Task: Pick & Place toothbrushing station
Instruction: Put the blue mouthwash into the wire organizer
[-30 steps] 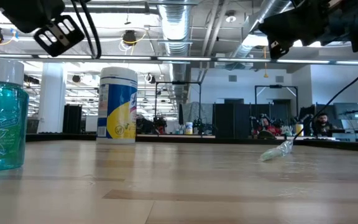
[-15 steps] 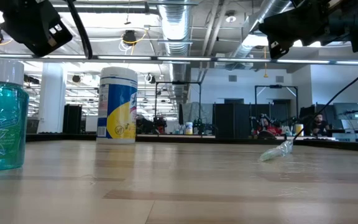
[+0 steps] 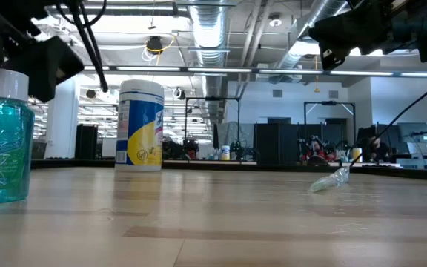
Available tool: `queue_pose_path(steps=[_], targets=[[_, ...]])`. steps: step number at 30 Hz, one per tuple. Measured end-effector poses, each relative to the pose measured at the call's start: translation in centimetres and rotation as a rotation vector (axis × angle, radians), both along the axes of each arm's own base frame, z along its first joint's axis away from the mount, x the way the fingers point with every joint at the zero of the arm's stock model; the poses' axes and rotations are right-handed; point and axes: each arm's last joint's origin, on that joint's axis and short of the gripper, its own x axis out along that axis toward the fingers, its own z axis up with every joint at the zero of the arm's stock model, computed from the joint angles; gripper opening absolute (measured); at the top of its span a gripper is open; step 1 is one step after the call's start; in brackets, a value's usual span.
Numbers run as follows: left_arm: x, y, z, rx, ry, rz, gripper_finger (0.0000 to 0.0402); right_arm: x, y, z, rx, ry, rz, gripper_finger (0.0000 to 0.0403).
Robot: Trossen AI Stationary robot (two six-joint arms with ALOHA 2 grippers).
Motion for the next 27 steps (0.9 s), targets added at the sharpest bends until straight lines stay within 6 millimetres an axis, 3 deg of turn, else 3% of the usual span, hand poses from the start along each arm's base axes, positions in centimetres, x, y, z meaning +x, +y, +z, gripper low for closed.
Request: queue_pose_path(steps=[12, 27], targets=[[0.09, -0.37, -0.7, -0.001, 0.024, 0.002, 0.0209, 0.0, 0.0, 0.0, 0.0, 0.0, 0.0, 0.0058], [0.03, -0.27, -0.78, 0.027, 0.023, 0.013, 0.0144, 0.0, 0.01, -0.01, 0.0, 0.001, 0.001, 0.0058]])
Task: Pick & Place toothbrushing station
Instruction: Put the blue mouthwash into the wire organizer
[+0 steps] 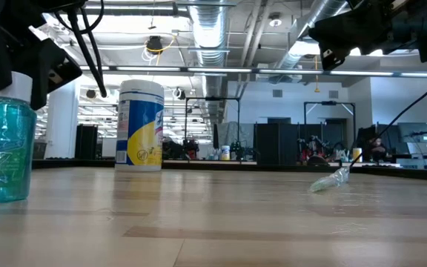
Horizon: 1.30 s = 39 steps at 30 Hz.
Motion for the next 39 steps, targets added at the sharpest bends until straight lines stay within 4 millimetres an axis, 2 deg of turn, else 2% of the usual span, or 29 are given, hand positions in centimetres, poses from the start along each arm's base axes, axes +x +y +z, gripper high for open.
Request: queue_pose_path(steps=[7, 18, 23, 39], targets=[[0.0, 0.1, 0.0, 0.014, -0.011, 0.015, 0.0088, 0.0, 0.0, 0.0, 0.0, 0.0, 0.0, 0.0058], [0.1, 0.1, 0.0, 0.008, -0.01, 0.023, 0.0087, 0.0, 0.0, 0.0, 0.0, 0.0, 0.0, 0.0058], [0.6, 0.5, 0.3, -0.05, 0.014, 0.087, 0.0087, 0.0, 0.0, 0.0, 0.0, 0.001, 0.0, 0.0058], [4.6, 1.8, 5.6, -0.078, -0.138, 0.011, 0.0087, 0.0, 0.0, -0.3, -0.003, 0.029, -0.001, 0.0058]])
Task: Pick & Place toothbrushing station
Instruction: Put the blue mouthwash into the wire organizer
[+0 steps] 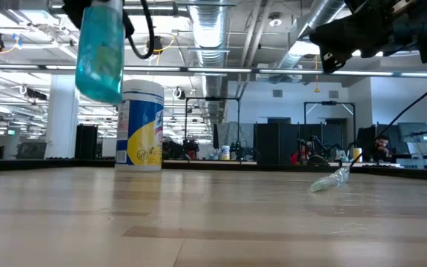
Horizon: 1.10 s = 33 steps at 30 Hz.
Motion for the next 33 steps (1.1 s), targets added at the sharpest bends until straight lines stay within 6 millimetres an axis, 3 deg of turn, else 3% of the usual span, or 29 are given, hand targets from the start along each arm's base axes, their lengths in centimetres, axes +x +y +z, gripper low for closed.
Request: queue_pose_path(steps=[11, 18, 27, 33], targets=[[2.2, 1.2, 2.4, -0.002, -0.067, -0.019, 0.0087, 0.0, -0.3, -0.1, -0.021, 0.007, -0.091, 0.0058], [6.9, 0.8, 2.9, -0.005, -0.026, -0.069, 0.0087, 0.0, -0.4, -0.3, -0.025, 0.025, -0.105, 0.0058], [11.7, 0.2, 7.4, 0.089, -0.173, -0.193, 0.0087, 0.0, -0.4, -0.4, -0.026, 0.038, -0.105, 0.0058], [14.4, 0.7, 7.2, 0.068, -0.145, -0.231, 0.0087, 0.0, -0.4, -0.6, -0.028, 0.055, -0.105, 0.0058]])
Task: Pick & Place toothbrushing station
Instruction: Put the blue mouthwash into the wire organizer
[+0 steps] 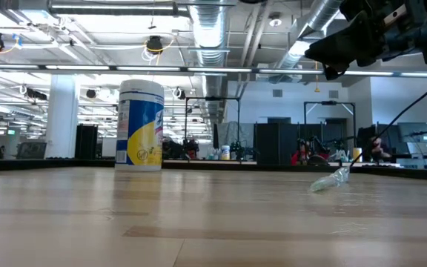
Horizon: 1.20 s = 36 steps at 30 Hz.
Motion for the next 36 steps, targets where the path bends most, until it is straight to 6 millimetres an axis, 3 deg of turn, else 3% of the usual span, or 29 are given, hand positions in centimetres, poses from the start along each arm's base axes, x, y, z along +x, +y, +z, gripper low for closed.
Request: queue_pose_path(steps=[10, 24, 36], targets=[[2.8, -0.9, 1.7, -0.018, -0.048, -0.078, 0.0087, 0.0, 0.0, -0.1, -0.001, 0.015, 0.0, 0.0058], [6.3, -2.3, 1.3, 0.043, -0.141, -0.166, 0.0087, -0.1, 0.0, -0.3, -0.004, 0.027, 0.0, 0.0058], [7.2, -2.2, 1.6, 0.164, -0.254, -0.172, 0.0087, -0.1, 0.0, -0.4, -0.005, 0.038, 0.0, 0.0058]])
